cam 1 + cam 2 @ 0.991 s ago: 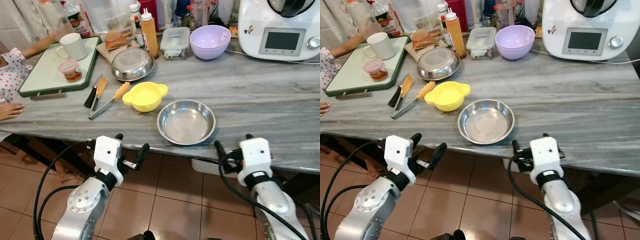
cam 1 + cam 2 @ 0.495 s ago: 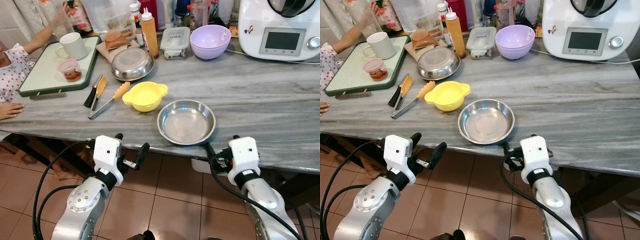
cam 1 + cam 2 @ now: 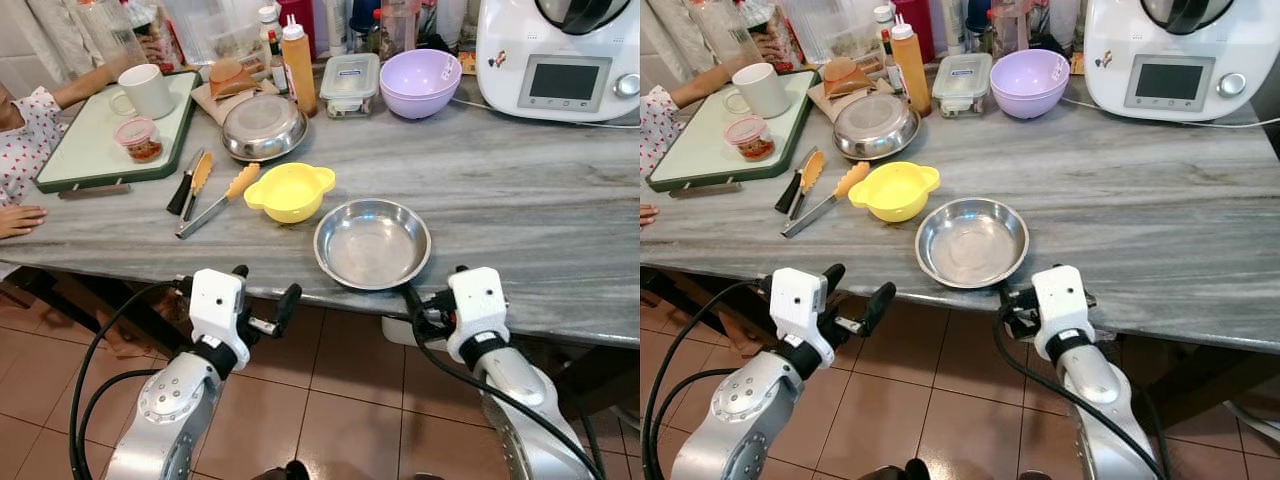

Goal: Setting the table

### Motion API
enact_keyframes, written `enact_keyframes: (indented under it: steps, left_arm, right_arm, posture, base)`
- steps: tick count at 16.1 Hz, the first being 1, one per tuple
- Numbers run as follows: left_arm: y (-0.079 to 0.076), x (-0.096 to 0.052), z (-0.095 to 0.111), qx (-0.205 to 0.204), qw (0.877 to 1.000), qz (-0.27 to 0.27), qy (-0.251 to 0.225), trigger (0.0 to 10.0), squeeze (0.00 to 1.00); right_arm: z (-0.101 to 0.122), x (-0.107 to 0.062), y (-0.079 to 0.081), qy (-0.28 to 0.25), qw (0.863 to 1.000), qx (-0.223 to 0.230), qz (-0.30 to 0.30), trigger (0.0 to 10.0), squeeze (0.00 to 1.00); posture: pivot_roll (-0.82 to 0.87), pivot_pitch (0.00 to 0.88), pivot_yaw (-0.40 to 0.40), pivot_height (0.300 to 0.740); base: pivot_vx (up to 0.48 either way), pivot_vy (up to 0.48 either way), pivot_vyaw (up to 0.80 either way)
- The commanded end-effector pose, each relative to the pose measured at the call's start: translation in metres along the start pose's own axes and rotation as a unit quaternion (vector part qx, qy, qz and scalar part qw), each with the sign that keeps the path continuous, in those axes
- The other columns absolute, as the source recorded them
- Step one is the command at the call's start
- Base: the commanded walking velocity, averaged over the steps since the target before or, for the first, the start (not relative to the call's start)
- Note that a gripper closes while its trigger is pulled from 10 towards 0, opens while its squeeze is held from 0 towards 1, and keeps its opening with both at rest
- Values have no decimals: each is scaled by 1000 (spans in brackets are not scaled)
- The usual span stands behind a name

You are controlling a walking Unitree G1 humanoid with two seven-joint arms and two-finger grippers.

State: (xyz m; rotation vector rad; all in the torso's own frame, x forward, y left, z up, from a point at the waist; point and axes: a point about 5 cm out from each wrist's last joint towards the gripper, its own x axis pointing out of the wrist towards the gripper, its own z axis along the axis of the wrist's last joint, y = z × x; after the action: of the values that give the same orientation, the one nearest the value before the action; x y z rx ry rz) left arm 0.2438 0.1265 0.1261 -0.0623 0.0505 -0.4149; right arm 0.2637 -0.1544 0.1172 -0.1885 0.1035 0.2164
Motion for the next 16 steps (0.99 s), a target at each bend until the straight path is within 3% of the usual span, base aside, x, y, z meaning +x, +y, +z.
enact_keyframes:
  steps: [1, 8, 13, 16]
  left_arm:
    - [2, -2, 2, 5, 1000, 7, 1, 10000, 0]
    - [1, -1, 2, 6, 1000, 6, 0, 10000, 0]
    - [3, -5, 0, 5, 1000, 10, 4, 10000, 0]
    - [6, -6, 0, 2, 1000, 13, 2, 10000, 0]
  right_arm:
    - [-2, 3, 7, 2, 1000, 6, 16, 10000, 0]
    - [5, 13, 12, -13, 999, 10, 28, 10000, 0]
    - [-2, -5, 0, -20, 1000, -14, 5, 10000, 0]
    - [8, -15, -13, -55, 997, -36, -30, 10000, 0]
  posture:
    - [-150, 160, 139, 740]
    - [-142, 157, 136, 740]
    - [-154, 158, 144, 740]
    - [-165, 156, 147, 740]
  base:
    - [0, 0, 0]
    - [0, 0, 0]
    - [0, 0, 0]
    - [0, 0, 0]
